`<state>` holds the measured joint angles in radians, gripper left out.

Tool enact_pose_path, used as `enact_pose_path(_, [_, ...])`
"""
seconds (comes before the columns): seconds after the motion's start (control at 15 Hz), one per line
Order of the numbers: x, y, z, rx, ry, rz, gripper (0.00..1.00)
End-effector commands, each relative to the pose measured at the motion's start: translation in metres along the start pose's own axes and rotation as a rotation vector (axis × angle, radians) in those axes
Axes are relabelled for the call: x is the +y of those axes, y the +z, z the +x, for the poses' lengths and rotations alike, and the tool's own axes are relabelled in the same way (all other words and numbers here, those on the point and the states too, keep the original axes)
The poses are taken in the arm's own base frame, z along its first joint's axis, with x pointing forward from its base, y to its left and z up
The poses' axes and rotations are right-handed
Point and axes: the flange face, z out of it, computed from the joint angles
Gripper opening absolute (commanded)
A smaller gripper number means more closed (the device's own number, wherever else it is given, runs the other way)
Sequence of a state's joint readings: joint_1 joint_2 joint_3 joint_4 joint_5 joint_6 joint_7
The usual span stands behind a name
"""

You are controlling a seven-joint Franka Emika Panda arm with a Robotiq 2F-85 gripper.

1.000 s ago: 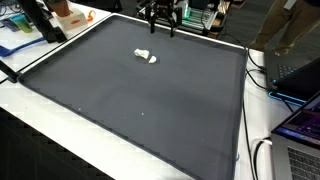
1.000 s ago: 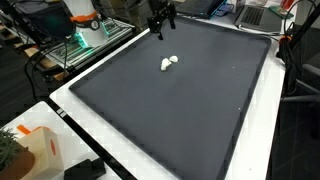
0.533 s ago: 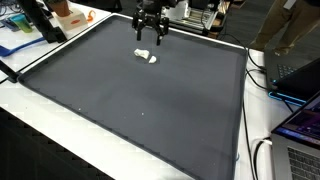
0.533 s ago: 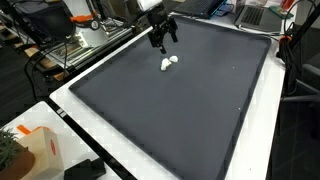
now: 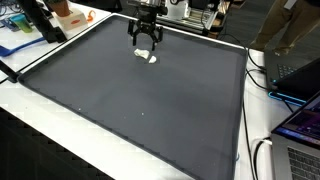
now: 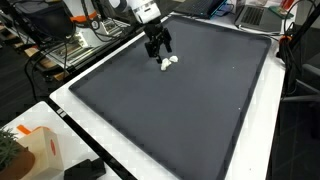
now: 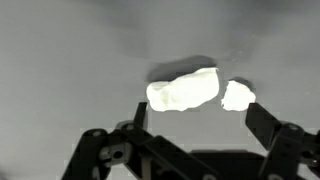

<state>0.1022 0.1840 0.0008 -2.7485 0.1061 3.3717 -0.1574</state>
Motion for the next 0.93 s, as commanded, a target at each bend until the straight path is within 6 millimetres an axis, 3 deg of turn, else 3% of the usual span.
enact_pose_path(0.0, [0.007,-0.002,0.002,0.011,-0.021,-0.01,1.0])
enact_pose_path(0.33, [0.005,-0.016,0.003,0.029,-0.061,0.005,1.0])
enact_pose_path(0.4, [0.004,-0.011,0.012,0.028,-0.069,0.011,1.0])
enact_pose_path(0.53, [-0.001,-0.018,0.003,0.035,-0.088,0.016,1.0])
enact_pose_path(0.67, [-0.001,-0.012,0.012,0.03,-0.101,0.019,1.0])
enact_pose_path(0.87, [0.001,-0.019,0.007,0.019,-0.089,0.013,1.0])
